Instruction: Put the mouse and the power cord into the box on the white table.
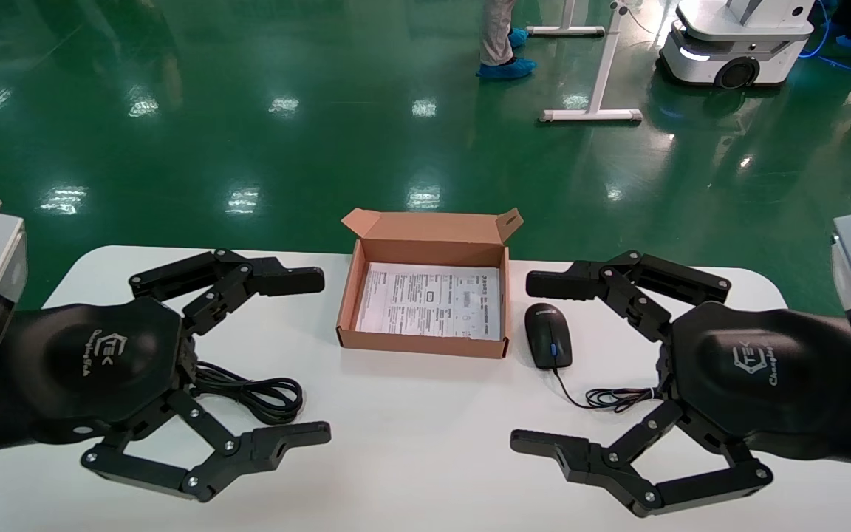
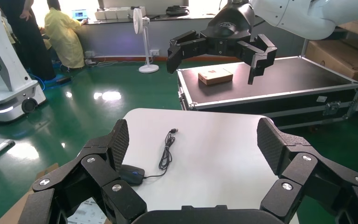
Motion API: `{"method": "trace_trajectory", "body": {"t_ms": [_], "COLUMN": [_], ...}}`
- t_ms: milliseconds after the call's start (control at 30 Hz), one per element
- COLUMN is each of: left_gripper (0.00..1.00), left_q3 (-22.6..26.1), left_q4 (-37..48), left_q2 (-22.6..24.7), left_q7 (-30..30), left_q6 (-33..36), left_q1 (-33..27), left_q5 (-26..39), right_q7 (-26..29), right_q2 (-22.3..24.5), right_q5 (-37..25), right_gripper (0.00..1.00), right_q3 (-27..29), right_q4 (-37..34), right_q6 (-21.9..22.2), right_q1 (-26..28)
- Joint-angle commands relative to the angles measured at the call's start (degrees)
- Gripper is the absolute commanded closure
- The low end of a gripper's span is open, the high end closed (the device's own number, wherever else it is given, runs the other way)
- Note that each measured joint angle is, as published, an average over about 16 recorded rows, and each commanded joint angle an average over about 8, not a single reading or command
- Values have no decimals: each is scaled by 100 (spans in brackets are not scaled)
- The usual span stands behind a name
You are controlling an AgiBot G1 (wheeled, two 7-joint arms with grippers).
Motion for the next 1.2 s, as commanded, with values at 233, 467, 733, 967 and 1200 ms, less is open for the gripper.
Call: {"method": "trace_trajectory", "body": {"t_ms": [233, 467, 733, 967, 1200], "left_gripper": [0, 0, 0, 0, 0], "left_q3": [0, 0, 0, 4, 238], "left_q4": [0, 0, 0, 4, -87], "left_q2": [0, 0, 0, 5, 21], "left_q7": [0, 0, 0, 3, -137], "left_q6": [0, 0, 0, -4, 202], "left_q1": [0, 0, 0, -4, -225], "left_q5": [0, 0, 0, 5, 320], "right_q7": [0, 0, 0, 1, -148], "right_q2": [0, 0, 0, 0, 72], "right_q5": [0, 0, 0, 1, -190], "right_gripper": [0, 0, 0, 0, 0], "right_q3": [0, 0, 0, 0, -46], "right_q4": [0, 0, 0, 2, -23], "right_q6": [0, 0, 0, -1, -140], "right_q1": [0, 0, 0, -1, 76]}}
